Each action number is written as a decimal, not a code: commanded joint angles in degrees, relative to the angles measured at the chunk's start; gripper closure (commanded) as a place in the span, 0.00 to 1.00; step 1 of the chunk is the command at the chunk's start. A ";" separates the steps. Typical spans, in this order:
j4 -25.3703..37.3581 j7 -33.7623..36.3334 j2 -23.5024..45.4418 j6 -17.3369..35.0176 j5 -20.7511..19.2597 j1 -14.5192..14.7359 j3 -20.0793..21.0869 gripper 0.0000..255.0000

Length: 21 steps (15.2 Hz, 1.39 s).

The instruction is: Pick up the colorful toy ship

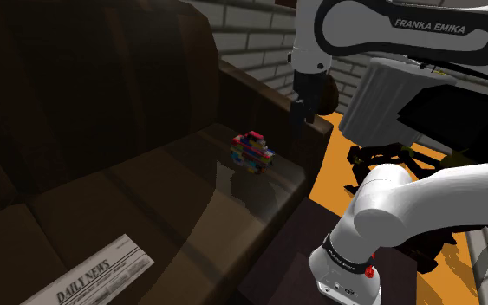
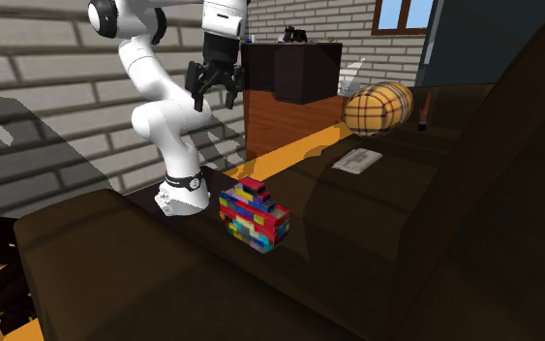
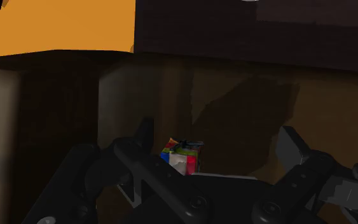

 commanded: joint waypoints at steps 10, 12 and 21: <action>-7.50 -0.41 9.14 23.47 -1.50 -1.71 -4.92 0.00; -8.17 -0.61 12.27 28.78 -1.64 -1.97 -6.04 0.00; -11.60 -0.73 19.45 41.47 -1.92 -2.36 -7.91 0.00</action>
